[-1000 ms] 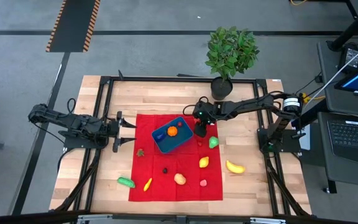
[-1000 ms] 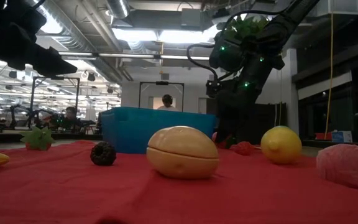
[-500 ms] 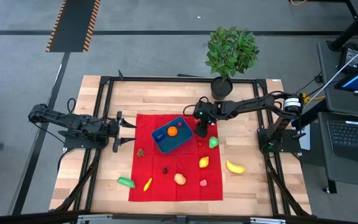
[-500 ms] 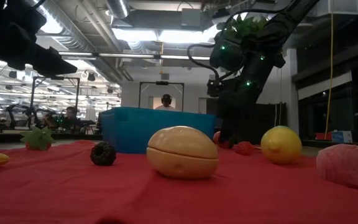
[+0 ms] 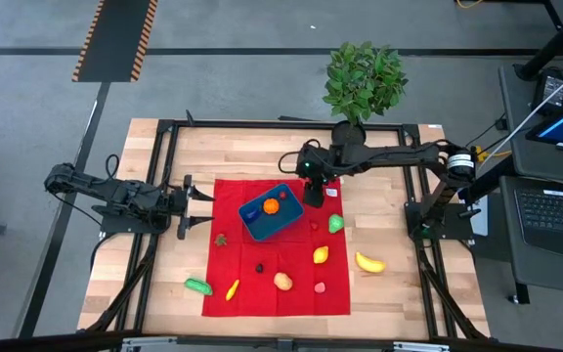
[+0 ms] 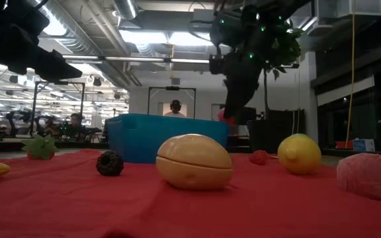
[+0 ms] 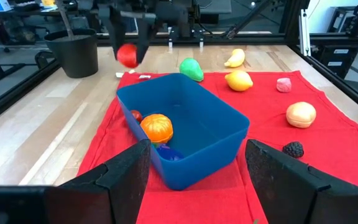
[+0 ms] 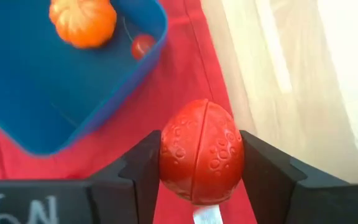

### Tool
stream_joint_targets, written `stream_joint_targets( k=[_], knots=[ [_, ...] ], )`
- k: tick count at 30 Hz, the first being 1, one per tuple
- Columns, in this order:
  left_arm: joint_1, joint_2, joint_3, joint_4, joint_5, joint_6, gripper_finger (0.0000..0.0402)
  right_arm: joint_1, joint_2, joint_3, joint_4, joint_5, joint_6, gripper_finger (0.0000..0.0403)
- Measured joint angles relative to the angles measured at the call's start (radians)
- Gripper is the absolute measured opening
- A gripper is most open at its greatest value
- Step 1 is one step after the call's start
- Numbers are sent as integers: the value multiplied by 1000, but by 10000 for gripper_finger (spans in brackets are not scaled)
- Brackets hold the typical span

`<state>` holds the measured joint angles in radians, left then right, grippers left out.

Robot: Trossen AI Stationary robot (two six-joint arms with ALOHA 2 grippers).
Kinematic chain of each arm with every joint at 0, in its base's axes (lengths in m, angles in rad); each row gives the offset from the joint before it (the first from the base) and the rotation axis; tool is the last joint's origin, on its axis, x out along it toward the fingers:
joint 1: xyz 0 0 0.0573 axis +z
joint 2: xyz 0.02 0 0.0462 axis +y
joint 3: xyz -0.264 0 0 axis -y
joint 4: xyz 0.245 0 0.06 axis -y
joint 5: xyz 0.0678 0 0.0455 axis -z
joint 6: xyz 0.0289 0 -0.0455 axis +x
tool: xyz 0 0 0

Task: Pick and placing Produce into tupperware
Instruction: Put the top strawberry into the blue bin

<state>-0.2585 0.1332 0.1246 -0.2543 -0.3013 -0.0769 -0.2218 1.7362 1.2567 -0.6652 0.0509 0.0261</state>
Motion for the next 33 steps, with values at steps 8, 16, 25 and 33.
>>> stream_joint_targets(
  k=[8,16,25,33],
  knots=[
    [0,0,0,-3,0,0,254,-4,-88,21,-174,40,98,186],
    [0,0,0,-3,0,0,254,-5,-156,20,-197,53,103,186],
    [0,0,0,-4,0,0,254,-5,-336,-224,-85,75,162,185],
    [0,0,0,3,0,0,254,6,-602,-561,441,-3,146,185]
  ],
)
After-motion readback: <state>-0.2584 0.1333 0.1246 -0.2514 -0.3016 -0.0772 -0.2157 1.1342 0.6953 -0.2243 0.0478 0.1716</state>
